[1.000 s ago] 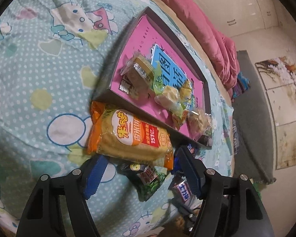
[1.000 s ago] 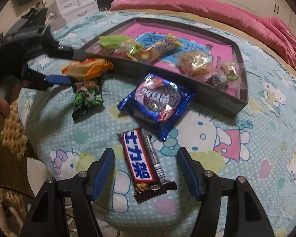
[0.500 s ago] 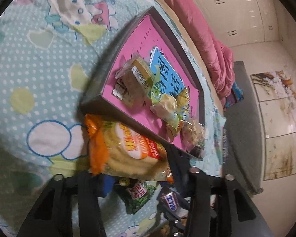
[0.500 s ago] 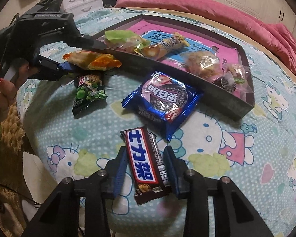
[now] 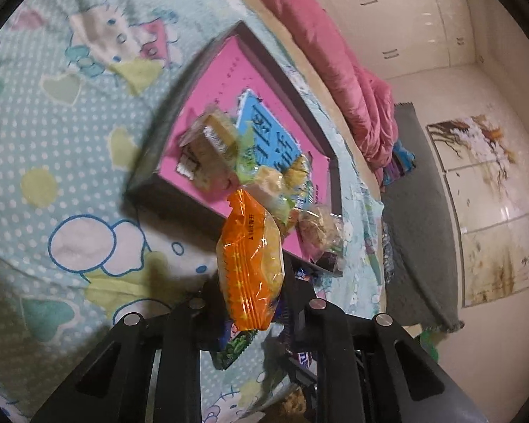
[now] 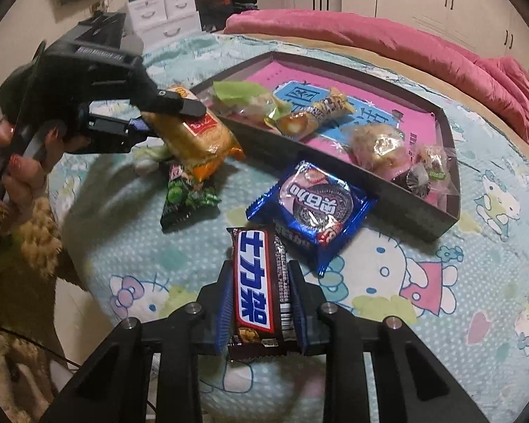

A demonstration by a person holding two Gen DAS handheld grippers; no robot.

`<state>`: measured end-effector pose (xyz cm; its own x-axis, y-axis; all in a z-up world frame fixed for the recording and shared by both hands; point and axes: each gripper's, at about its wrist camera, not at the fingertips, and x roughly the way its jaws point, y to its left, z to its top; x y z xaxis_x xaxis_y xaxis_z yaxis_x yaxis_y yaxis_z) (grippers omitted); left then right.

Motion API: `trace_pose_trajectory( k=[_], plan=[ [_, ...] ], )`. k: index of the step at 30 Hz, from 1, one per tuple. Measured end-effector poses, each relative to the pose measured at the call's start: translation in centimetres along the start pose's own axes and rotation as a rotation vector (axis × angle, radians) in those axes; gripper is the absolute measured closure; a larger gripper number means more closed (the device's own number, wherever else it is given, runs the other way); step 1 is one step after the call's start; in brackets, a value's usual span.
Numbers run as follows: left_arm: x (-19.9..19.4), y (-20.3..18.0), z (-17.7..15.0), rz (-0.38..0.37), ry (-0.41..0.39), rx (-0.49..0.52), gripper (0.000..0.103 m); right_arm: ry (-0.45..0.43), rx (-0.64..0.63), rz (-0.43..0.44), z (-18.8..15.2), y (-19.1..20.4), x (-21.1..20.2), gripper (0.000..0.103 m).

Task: Organize snacks
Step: 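Grasp the chocolate bar with the right gripper while the left grasps the orange bread bag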

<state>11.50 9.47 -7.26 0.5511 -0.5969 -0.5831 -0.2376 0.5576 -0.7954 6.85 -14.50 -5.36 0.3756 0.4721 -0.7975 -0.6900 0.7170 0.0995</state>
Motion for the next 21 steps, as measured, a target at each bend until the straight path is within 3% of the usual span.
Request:
trace_pose_trajectory(
  k=[9, 12, 21],
  plan=[
    [-2.2, -4.3, -1.2, 0.079, -0.029, 0.217, 0.081, -0.033, 0.077, 0.059, 0.1, -1.0, -0.3, 0.074],
    [-2.5, -6.0, -2.1, 0.147, -0.030, 0.312, 0.081, -0.045, 0.108, 0.073, 0.2, -1.5, -0.4, 0.074],
    [-2.1, -7.2, -3.9, 0.196, 0.000, 0.403, 0.081, -0.067, 0.157, 0.089, 0.1, -2.3, -1.0, 0.074]
  ],
)
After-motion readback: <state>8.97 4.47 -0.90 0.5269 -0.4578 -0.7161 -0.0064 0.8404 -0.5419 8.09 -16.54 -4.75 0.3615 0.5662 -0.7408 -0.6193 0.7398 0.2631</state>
